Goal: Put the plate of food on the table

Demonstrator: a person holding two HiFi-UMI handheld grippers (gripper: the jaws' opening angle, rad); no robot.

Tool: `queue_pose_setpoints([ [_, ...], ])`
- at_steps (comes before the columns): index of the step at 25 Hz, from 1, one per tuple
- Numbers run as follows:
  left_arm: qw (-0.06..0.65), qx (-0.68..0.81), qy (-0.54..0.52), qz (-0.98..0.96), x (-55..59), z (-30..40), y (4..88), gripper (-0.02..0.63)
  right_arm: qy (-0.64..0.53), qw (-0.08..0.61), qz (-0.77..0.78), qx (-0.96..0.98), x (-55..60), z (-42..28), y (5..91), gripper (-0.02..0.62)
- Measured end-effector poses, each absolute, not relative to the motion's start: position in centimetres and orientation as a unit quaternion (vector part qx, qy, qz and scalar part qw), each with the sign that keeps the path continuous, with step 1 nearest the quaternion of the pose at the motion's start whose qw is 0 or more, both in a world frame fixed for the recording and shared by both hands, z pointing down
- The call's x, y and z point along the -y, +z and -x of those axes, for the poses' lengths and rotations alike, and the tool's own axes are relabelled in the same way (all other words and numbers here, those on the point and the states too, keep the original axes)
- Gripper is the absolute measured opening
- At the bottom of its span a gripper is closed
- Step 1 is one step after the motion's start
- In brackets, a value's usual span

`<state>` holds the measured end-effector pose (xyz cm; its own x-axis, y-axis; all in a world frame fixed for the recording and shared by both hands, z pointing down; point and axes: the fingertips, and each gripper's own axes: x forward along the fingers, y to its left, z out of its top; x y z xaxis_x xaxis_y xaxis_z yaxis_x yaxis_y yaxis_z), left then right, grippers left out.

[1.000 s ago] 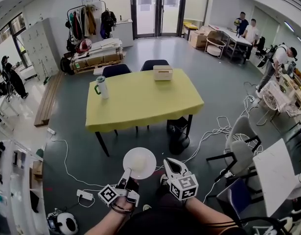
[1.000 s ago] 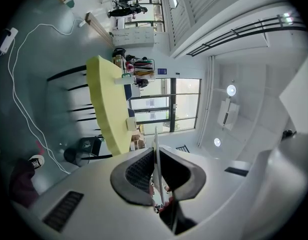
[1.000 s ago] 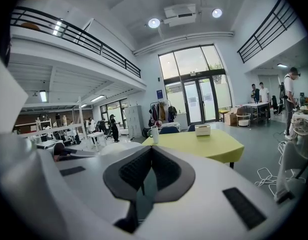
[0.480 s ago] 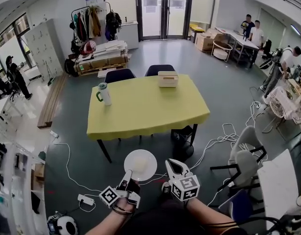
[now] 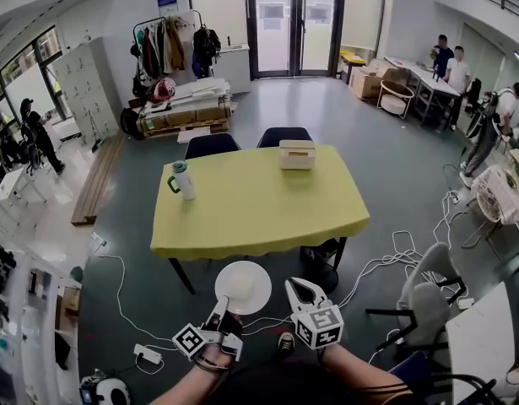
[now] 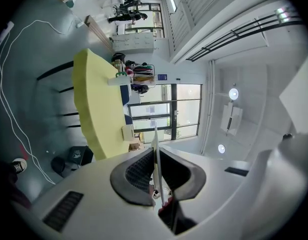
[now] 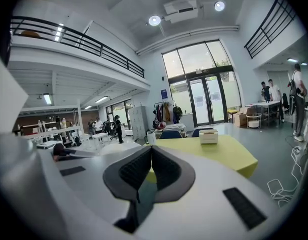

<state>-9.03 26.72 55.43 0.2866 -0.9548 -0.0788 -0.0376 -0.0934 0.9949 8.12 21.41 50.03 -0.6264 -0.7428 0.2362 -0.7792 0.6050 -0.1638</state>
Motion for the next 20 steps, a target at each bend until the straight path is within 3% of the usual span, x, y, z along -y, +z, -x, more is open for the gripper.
queue_pose_setpoints([
  [20,0.503,0.442,-0.467,-0.577,-15.6,4.4,55.7,0.029,0.131,0.076,-0.376,0.914,-9.0,-12.1,50.8,0.012],
])
